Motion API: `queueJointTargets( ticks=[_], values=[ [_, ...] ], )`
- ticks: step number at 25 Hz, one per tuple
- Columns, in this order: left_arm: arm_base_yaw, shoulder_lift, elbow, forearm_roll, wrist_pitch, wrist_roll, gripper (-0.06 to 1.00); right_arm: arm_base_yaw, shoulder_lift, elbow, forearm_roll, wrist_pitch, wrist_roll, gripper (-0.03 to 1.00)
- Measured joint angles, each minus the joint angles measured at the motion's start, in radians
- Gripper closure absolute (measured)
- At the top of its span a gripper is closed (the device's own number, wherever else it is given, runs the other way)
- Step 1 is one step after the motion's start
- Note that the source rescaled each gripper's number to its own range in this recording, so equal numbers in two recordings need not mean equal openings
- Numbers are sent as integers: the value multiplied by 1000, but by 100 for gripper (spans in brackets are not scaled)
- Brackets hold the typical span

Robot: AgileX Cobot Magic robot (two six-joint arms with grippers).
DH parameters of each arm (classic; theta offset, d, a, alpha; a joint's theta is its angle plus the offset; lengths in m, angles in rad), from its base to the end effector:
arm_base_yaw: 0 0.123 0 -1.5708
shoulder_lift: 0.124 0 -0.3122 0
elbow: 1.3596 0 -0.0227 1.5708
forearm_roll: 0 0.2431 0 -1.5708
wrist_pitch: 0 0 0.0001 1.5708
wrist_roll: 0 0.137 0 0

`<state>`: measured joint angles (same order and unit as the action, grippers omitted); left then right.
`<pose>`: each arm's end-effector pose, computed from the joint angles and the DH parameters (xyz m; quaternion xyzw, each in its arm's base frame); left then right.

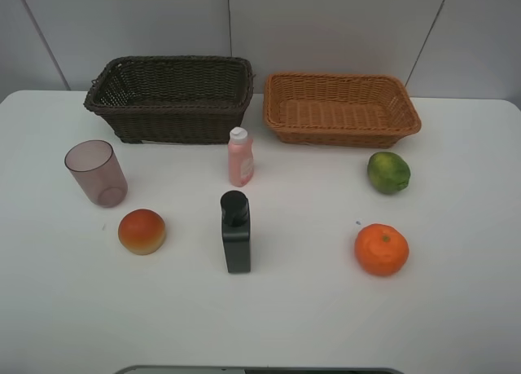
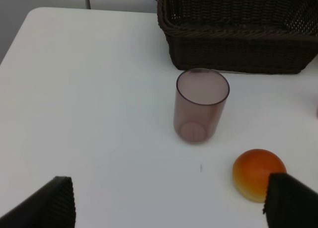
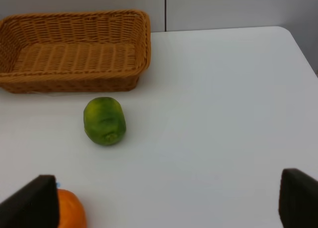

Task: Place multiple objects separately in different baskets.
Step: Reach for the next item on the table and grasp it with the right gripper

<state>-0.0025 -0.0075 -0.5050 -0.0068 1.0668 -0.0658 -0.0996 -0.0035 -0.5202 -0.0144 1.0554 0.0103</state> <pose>0.0001 -0.0008 0.2535 -0.0268 0.8511 -0.0213 0.5238 -0.0004 -0.0017 0.2596 0.0468 0.8443 -0.0310 0.5330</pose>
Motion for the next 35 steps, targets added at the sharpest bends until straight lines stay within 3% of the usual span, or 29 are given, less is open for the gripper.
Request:
queueJointTargets(
  ticks=[35],
  values=[
    [0,0,0,0,0,0,-3,0,0,0,0,0,0,9]
  ],
)
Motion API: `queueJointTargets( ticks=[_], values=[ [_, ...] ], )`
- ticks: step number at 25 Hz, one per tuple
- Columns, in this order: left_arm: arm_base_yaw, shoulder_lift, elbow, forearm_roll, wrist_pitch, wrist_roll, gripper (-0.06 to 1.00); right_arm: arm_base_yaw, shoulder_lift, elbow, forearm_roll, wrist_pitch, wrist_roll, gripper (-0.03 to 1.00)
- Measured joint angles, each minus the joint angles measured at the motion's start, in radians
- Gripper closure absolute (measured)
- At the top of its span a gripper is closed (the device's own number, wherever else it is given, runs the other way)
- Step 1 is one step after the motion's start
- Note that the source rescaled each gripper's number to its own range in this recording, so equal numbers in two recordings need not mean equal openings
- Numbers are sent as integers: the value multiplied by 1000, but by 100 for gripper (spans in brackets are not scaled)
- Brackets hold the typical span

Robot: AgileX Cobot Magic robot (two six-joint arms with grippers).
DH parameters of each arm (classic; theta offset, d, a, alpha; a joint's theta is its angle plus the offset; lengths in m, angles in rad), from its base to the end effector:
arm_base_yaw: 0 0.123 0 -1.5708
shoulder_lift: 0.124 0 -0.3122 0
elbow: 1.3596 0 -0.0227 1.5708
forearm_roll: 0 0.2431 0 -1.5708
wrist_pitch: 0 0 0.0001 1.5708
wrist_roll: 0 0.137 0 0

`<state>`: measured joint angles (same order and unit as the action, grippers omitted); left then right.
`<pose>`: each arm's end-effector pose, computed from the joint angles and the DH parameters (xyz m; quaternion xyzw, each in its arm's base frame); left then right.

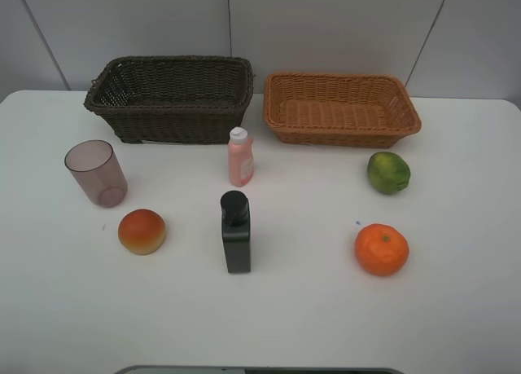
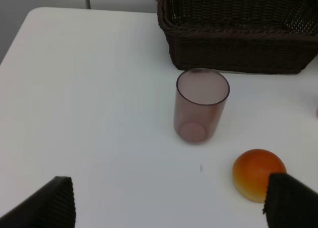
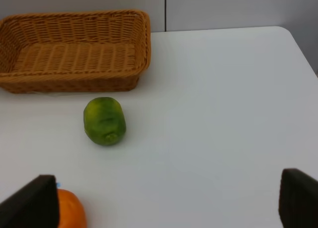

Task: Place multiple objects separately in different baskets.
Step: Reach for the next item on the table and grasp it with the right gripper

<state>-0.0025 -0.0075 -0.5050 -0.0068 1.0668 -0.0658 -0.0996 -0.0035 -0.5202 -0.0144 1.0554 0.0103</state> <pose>0.0001 -0.0008 0.2535 -0.0268 0.8511 -0.0213 0.5238 -0.0004 -0.0017 0.2596 0.0468 0.8443 -0.0310 0.5330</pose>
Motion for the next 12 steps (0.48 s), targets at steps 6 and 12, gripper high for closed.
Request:
queueJointTargets(
  ticks=[6,12],
  values=[
    [0,0,0,0,0,0,-3,0,0,0,0,0,0,9],
    [0,0,0,0,0,0,-3,0,0,0,0,0,0,9]
  ],
)
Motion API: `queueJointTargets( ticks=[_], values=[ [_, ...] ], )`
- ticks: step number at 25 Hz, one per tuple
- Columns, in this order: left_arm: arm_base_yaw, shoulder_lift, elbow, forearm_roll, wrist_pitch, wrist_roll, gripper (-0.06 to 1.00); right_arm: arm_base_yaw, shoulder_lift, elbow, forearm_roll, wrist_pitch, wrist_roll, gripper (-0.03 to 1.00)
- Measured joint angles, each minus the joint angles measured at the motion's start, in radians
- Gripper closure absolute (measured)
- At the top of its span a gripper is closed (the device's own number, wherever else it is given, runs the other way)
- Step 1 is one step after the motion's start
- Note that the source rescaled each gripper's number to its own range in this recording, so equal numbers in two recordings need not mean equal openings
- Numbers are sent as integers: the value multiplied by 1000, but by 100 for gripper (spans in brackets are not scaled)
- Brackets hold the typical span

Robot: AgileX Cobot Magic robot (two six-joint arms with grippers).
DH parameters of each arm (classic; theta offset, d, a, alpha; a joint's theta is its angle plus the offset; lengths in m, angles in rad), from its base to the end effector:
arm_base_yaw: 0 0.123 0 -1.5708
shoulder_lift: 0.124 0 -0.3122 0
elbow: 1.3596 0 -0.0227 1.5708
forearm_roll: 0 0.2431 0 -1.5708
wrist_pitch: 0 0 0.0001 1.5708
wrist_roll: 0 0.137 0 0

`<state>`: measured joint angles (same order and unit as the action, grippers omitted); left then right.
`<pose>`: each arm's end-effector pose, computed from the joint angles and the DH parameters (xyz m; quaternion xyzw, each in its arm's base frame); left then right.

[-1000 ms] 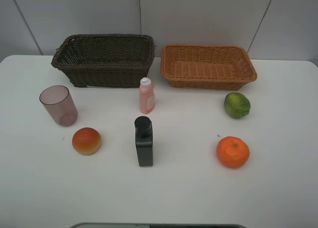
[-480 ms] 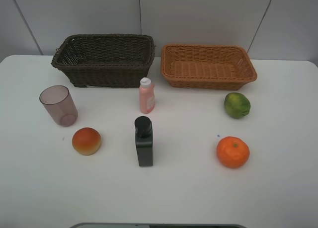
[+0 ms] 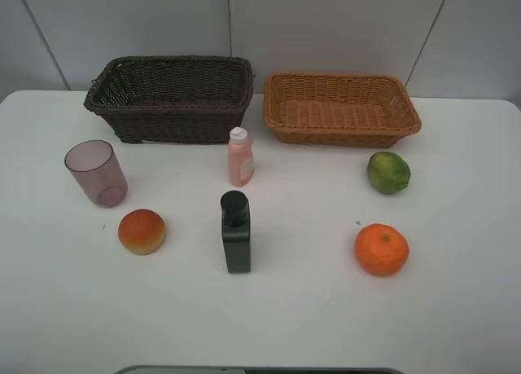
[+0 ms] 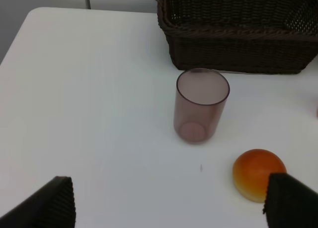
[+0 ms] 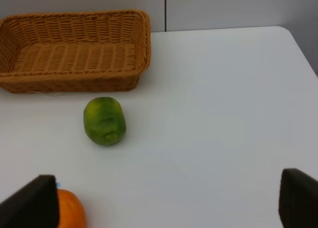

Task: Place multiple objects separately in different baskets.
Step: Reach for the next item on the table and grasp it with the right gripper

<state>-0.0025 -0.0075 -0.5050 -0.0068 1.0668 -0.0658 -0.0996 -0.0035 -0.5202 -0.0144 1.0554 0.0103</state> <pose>0.0001 -0.0008 0.2535 -0.0268 0.8511 -0.0213 0.5238 -0.0004 -0.0017 0.2596 0.0468 0.8443 -0.0310 0.5330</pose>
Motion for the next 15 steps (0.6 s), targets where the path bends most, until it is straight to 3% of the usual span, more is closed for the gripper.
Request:
queueJointTargets(
  ticks=[6,15],
  values=[
    [0,0,0,0,0,0,-3,0,147,-24,0,-1,0,9],
    [0,0,0,0,0,0,-3,25,665,-226,0,-21,0,9]
  ],
)
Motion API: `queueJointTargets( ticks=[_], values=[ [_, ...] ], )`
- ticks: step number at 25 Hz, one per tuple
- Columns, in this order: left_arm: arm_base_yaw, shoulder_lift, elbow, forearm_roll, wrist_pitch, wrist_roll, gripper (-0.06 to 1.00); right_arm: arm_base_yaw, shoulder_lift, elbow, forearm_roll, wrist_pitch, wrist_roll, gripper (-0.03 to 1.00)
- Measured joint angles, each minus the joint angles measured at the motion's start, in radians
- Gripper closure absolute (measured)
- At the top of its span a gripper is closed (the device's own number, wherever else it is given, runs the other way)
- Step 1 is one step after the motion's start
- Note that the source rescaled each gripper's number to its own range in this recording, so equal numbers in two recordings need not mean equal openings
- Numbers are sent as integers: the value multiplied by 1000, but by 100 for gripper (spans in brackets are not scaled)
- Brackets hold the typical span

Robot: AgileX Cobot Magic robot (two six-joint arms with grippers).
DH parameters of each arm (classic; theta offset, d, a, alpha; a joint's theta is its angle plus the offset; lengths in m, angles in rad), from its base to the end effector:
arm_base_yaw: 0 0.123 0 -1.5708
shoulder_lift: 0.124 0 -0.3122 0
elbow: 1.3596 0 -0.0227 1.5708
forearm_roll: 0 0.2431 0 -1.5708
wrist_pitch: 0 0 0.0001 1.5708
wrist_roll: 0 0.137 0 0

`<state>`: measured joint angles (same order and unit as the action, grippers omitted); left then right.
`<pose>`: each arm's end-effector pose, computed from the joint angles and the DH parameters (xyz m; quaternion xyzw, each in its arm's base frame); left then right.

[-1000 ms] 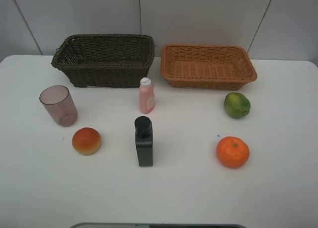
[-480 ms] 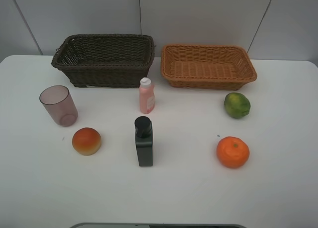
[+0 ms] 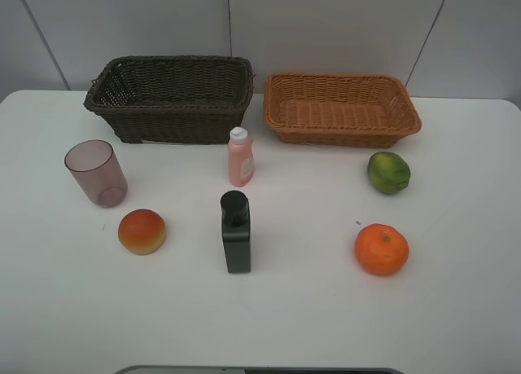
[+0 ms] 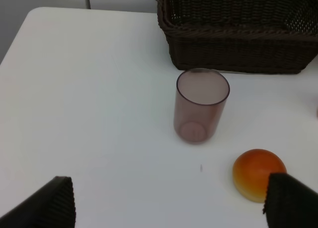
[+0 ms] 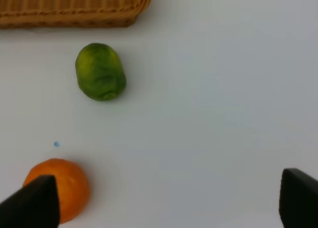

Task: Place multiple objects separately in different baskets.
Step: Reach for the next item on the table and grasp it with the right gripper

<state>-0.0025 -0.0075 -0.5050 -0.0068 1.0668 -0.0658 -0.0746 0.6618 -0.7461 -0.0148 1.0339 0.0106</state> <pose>0.0001 -0.0008 0.2535 -0.0268 0.8511 -0.0213 0.5238 0.1036 -0.0095 0.3036 0.0386 0.9371 -0.0184 0.3464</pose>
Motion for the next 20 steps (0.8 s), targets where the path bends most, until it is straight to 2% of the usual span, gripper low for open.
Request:
queueJointTargets(
  ticks=[10,20],
  values=[
    [0,0,0,0,0,0,-3,134,443,-121,4,-57,0,9],
    [0,0,0,0,0,0,-3,161,593,-188,38,-127,0,9]
  ],
)
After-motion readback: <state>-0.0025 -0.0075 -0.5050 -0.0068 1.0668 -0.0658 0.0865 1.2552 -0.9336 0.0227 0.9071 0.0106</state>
